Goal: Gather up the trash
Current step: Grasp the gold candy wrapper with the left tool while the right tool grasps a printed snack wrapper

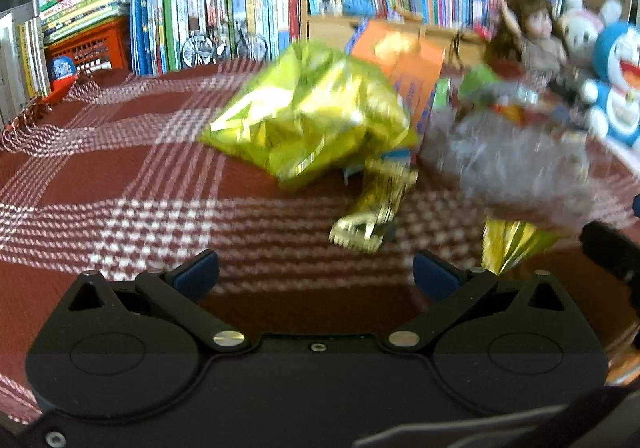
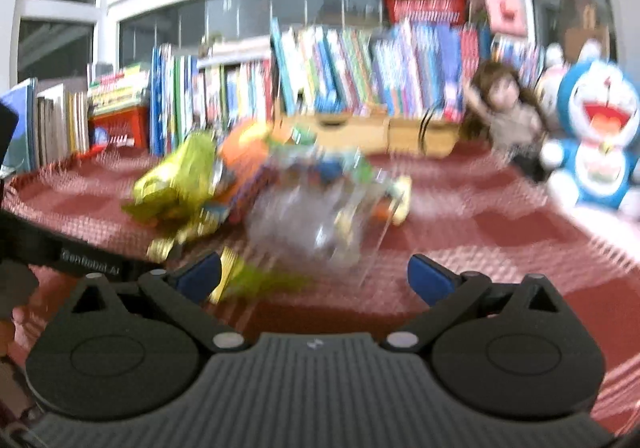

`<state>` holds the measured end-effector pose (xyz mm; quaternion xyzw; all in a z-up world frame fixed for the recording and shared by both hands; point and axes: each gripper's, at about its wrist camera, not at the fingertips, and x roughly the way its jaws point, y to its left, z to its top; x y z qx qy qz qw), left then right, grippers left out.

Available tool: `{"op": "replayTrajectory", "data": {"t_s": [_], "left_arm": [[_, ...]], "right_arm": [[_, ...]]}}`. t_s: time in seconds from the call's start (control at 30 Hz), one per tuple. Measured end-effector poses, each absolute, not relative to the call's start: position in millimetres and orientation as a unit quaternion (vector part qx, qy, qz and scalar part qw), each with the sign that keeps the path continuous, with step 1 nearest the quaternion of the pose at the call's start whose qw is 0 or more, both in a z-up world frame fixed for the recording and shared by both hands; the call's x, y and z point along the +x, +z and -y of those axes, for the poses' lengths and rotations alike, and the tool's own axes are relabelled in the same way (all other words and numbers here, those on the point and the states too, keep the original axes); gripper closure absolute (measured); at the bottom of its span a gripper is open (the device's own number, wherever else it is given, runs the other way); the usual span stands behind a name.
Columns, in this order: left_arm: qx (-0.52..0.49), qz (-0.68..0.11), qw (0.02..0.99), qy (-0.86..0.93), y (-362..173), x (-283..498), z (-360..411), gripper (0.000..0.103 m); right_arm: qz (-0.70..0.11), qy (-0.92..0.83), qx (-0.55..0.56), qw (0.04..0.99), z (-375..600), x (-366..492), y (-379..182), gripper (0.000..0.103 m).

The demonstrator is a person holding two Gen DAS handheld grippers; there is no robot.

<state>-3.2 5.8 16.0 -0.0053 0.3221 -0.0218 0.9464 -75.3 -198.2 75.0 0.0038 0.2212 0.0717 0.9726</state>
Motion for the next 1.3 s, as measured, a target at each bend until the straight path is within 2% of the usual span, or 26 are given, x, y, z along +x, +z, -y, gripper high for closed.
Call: {"op": "replayTrajectory", "data": {"t_s": [0.13,0.27,0.43,0.6,0.63,0.67,0.7,0.73,0.77,0.8,1.03,1.3], "left_arm": [[-0.026,-0.29,0.956,-0.026,27.1,-4.8,-7.8,0.001],[-0.039,-0.282,0.958,-0.04,30.7,1.2,-5.8,0.011],[-0.046,-0.286,0.955,-0.055,24.0,7.8,0.7,0.02],[-0.038,-0.289,0.955,-0.053,12.4,11.7,3.9,0.038],[-0.037,-0.293,0.954,-0.051,10.3,12.9,4.3,0.044],[-0.036,-0.297,0.953,-0.05,8.7,13.9,4.4,0.059],[-0.039,-0.303,0.951,-0.048,6.7,15.0,4.0,0.067],[-0.043,-0.305,0.95,-0.047,5.2,15.5,3.3,0.068],[-0.046,-0.304,0.95,-0.048,5.0,15.3,2.4,0.07],[-0.047,-0.302,0.951,-0.048,5.2,14.3,2.2,0.071],[-0.046,-0.283,0.957,-0.048,13.0,-0.4,4.5,0.072],[-0.051,-0.26,0.963,-0.044,27.5,-33.4,-0.5,0.073]], "right_arm": [[-0.185,0.059,0.002,0.981,208.3,-71.2,101.5,0.005],[-0.179,0.071,-0.014,0.981,205.6,-50.9,118.0,0.008],[-0.21,0.096,-0.03,0.973,189.9,-15.6,116.0,0.013],[-0.238,0.095,-0.042,0.966,178.4,9.0,101.6,0.025],[-0.242,0.093,-0.042,0.965,178.1,12.3,99.5,0.028],[-0.248,0.091,-0.039,0.964,178.4,15.4,97.0,0.036],[-0.252,0.091,-0.036,0.963,179.6,17.6,96.4,0.045],[-0.256,0.088,-0.032,0.962,181.0,18.4,95.3,0.047],[-0.255,0.088,-0.028,0.962,182.3,17.0,95.6,0.054],[-0.252,0.089,-0.025,0.963,183.7,14.2,96.4,0.055],[-0.214,0.101,-0.039,0.971,188.0,-12.5,110.7,0.055],[-0.218,0.145,-0.007,0.965,191.7,-44.4,121.6,0.055]]}}
